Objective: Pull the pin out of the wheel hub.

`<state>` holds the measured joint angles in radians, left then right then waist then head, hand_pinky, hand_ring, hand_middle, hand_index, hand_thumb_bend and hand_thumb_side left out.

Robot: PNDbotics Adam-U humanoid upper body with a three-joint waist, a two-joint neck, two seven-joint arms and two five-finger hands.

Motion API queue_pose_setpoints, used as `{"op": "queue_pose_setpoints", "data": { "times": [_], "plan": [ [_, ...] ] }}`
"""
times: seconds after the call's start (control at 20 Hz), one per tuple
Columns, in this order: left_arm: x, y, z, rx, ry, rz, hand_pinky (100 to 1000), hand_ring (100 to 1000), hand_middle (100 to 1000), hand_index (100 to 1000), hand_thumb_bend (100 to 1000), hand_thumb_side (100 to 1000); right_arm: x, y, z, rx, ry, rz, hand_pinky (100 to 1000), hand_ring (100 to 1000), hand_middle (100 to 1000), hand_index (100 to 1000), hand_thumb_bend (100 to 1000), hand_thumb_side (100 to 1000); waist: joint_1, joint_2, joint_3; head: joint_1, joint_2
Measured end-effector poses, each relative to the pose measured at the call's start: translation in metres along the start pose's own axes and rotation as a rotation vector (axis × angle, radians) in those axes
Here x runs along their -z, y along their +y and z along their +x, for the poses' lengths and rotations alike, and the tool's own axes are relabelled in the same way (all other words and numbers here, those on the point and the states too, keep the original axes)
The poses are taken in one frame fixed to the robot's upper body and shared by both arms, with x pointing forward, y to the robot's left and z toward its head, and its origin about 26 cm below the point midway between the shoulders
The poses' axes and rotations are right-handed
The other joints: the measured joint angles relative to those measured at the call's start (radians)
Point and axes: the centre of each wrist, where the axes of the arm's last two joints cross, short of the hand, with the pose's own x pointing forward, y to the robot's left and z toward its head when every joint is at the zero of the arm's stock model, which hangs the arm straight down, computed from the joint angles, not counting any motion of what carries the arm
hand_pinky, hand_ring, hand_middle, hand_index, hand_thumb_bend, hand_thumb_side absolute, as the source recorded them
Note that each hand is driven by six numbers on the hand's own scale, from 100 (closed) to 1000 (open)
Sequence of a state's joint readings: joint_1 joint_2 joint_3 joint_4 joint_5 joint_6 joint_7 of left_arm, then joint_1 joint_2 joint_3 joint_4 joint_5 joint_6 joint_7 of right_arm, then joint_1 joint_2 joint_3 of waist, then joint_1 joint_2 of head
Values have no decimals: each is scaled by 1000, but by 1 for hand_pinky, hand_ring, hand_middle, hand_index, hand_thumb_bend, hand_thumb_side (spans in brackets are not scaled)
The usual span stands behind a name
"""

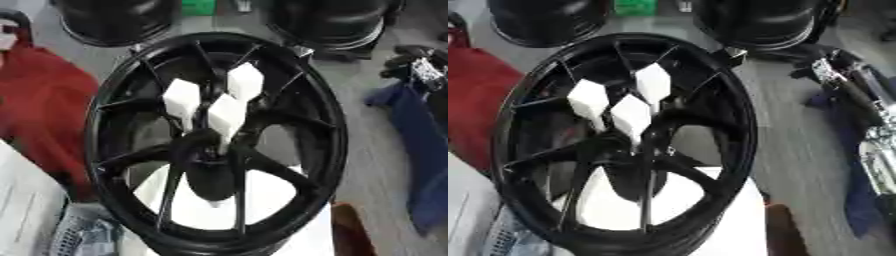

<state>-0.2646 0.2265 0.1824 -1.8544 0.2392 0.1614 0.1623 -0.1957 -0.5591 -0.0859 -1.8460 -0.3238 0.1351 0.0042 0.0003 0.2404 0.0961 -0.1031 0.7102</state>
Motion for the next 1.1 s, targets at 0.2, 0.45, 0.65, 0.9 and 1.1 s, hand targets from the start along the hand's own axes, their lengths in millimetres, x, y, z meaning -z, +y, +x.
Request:
{"op": "queue_pose_setpoints", "data": {
  "times": [0.2, 0.45, 0.65, 0.9, 1.1],
  "plan": [
    [0, 0, 0, 0, 0, 1, 749, 701, 585, 727, 418, 630, 0, 0, 0, 0, 1, -1, 971, 718, 657, 793, 100, 552, 0, 0, 1, 0, 0],
    [0, 0, 0, -2, 1, 3, 749, 701, 585, 728, 419, 630, 0, 0, 0, 0, 0, -2, 971, 718, 657, 793, 100, 550, 0, 0, 1, 1, 0],
    [-1, -1, -1, -9, 3, 5, 749, 701, 585, 728, 420, 629, 0, 0, 0, 0, -3, -4, 970, 719, 657, 792, 100, 539, -2, 0, 1, 1, 0],
    [0, 0, -1, -9, 1, 9, 749, 701, 584, 728, 422, 629, 1, -3, 7, -21, -20, 2, 965, 720, 658, 792, 100, 503, -2, 0, 2, 1, 0],
    [0, 0, 0, -9, 0, 12, 749, 701, 584, 728, 422, 629, 5, -8, 23, -74, -64, 26, 959, 726, 663, 793, 100, 450, -3, 0, 2, -2, 1]
  ]
}}
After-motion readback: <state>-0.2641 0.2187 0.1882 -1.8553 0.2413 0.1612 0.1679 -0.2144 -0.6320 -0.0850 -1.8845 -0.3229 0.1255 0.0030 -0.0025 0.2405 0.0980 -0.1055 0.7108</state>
